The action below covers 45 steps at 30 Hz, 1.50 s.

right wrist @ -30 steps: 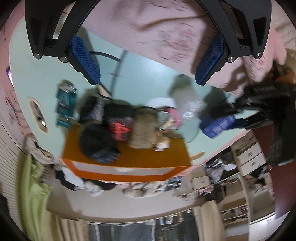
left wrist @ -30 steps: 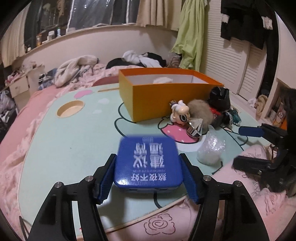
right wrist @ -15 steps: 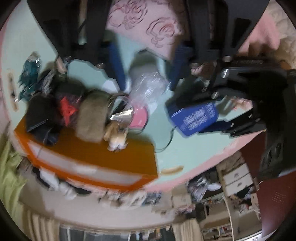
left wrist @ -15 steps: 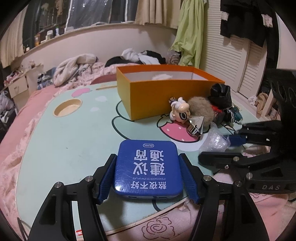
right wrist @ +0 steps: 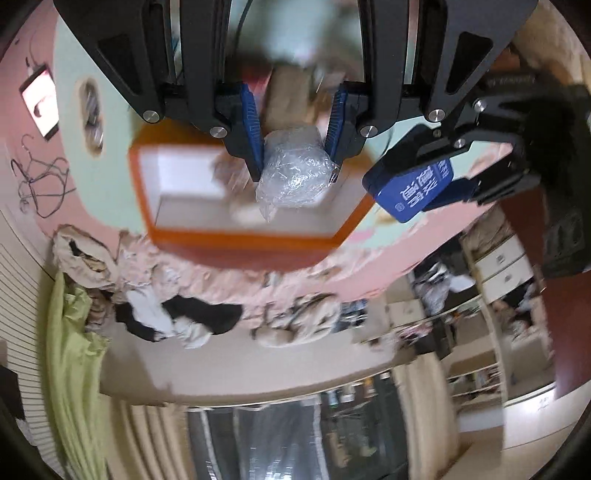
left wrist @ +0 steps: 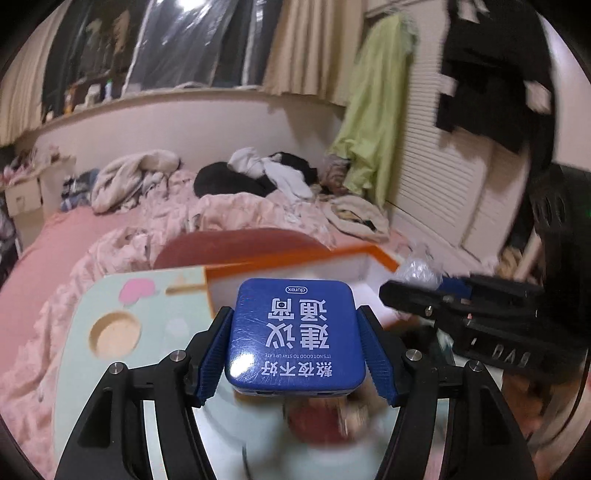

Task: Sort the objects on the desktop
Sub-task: 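Lower the blue tin into the orange box with the left gripper while the right gripper drops the bag in, then withdraw both open grippers from the orange box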

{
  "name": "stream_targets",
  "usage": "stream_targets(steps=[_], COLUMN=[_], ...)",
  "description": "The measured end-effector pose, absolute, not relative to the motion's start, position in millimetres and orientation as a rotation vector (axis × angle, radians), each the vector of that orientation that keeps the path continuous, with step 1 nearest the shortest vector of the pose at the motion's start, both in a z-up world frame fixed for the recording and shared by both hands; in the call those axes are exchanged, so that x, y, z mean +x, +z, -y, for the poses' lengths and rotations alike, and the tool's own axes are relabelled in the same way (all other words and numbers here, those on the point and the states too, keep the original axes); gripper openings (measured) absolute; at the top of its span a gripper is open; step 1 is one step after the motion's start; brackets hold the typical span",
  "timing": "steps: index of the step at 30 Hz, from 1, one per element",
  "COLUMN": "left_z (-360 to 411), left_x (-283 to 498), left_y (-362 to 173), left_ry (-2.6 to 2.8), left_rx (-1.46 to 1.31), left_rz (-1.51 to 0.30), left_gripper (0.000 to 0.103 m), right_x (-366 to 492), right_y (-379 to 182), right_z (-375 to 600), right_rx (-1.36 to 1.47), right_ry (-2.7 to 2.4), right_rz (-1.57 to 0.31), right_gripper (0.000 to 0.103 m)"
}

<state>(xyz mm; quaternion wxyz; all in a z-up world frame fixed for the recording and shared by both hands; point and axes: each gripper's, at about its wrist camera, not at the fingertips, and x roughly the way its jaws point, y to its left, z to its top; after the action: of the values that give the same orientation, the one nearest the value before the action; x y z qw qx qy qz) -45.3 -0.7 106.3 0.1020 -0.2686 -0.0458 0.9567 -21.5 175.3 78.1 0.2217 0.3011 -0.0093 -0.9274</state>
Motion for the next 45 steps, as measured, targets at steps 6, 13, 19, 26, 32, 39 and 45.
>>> stream_targets(steps=[6,13,19,26,32,39,45], left_z=[-8,-2,16,10,-6,-3,-3], left_x=[-103,-85,-40,5,2,6,6], left_y=[65,80,95,43,4,3,5], left_ry=[2.801,2.857,2.872,2.845,2.859,2.858,2.856], left_rx=[-0.956,-0.862,-0.792,-1.016,-1.229,-1.221,-1.216], left_rz=[0.077,0.101,0.227,0.125,-0.033,-0.029,-0.025], left_gripper=[0.08,0.083,0.099,0.1,0.103,0.103,0.103], right_x=[-103,-102,-47,23,23,17,15], right_y=[44,38,74,35,-24,-31,-31], right_z=[-172,-174,-187,-181,-179,-172,-171], right_rx=[1.209,1.185,0.898,0.852,1.054,1.075,1.066], right_ry=[-2.651,-2.706,-2.798,-2.645,-2.64,-2.625,-2.623], right_rz=[0.046,-0.013,0.111,-0.028,-0.198,-0.196,-0.195], right_gripper=[0.061,0.062,0.08,0.081,0.086,0.102,0.102])
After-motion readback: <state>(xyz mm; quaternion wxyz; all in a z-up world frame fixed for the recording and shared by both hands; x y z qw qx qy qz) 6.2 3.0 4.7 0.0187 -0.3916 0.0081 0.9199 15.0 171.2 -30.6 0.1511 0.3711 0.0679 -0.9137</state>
